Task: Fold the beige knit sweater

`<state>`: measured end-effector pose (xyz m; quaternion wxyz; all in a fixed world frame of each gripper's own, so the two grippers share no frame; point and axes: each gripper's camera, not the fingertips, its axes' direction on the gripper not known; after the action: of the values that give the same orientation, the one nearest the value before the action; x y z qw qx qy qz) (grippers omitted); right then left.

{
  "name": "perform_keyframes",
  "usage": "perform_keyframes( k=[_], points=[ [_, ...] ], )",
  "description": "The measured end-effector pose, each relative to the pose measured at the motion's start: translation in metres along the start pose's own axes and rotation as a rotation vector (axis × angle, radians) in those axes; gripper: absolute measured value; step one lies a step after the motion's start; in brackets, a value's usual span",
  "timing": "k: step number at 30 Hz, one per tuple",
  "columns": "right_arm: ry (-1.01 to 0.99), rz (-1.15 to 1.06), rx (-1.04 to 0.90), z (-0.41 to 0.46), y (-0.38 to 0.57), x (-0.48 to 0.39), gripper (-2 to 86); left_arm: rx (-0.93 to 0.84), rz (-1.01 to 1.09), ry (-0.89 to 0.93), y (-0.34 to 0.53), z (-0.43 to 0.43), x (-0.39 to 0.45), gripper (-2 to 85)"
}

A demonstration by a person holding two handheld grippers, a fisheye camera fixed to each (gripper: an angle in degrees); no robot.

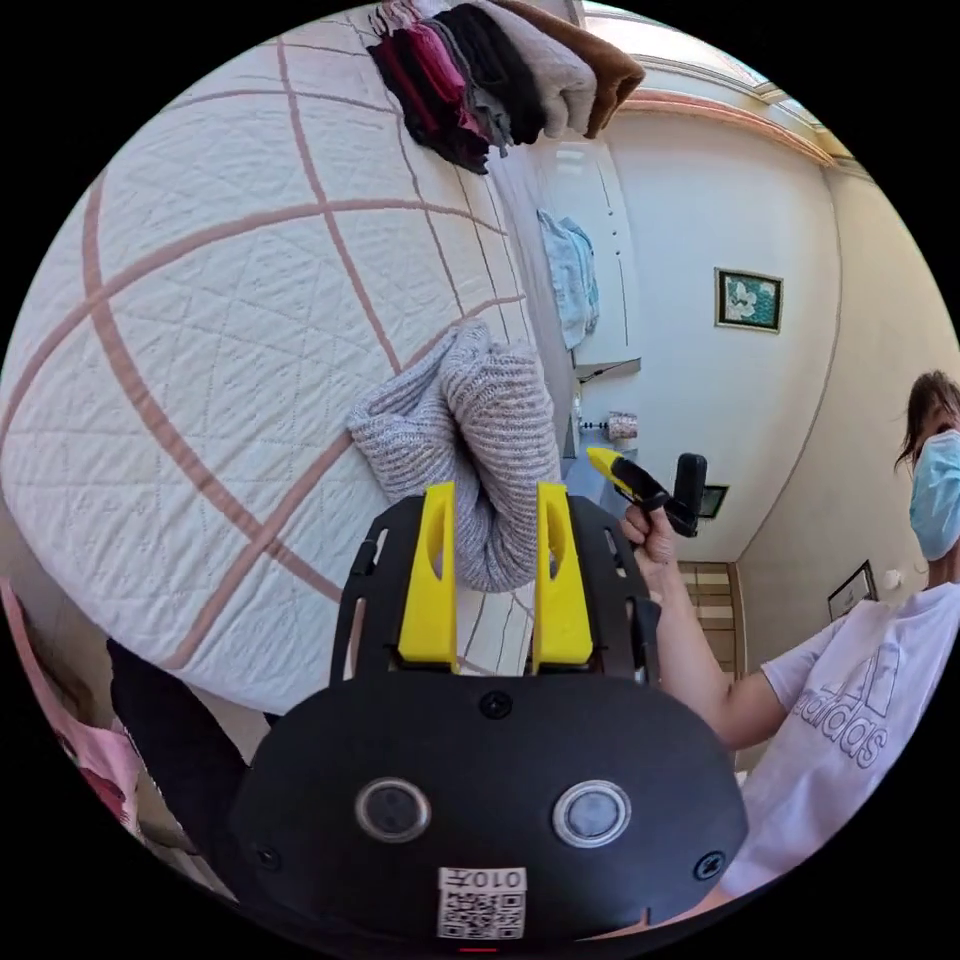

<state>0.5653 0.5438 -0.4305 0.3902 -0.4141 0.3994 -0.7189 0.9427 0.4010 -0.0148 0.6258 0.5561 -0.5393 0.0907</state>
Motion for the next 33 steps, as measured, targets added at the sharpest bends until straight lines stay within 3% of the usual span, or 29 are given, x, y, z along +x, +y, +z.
perform_keyframes(
  k=[4, 8, 10, 13, 17, 22, 26, 33],
  points=[
    [-0.032, -0.048, 0.111, 0.017, 0.06, -0.028, 5.0, -0.087, 0.485, -0.251, -0.025, 0.02, 0.101, 11.0],
    [0.023, -0.027, 0.148, 0.037, 0.081, -0.038, 4.7, -0.209, 0.588, -0.324, -0.03, 0.069, 0.121, 10.2],
    [0.0, -0.069, 0.131, 0.035, 0.084, -0.038, 4.5, -0.281, 0.457, -0.425, -0.026, 0.096, 0.084, 9.4],
    [-0.055, -0.03, 0.111, -0.002, 0.083, -0.014, 3.9, -0.165, 0.267, -0.235, -0.027, 0.082, 0.047, 8.8],
    [-0.05, 0.339, 0.294, -0.07, 0.115, 0.089, 9.0, -0.118, 0.269, -0.25, -0.027, 0.061, 0.075, 12.1],
    [-0.31, 0.588, 0.359, -0.091, 0.139, 0.196, 15.2, -0.096, -0.217, -0.105, 0.006, 0.035, 0.049, 22.7],
    [-0.464, 0.685, 0.33, -0.083, 0.145, 0.231, 18.0, -0.152, -0.306, -0.078, 0.004, 0.059, 0.04, 26.1],
    [-0.52, 0.75, 0.301, -0.092, 0.144, 0.249, 17.2, -0.141, -0.515, -0.024, 0.008, 0.099, 0.02, 28.5]
  ],
)
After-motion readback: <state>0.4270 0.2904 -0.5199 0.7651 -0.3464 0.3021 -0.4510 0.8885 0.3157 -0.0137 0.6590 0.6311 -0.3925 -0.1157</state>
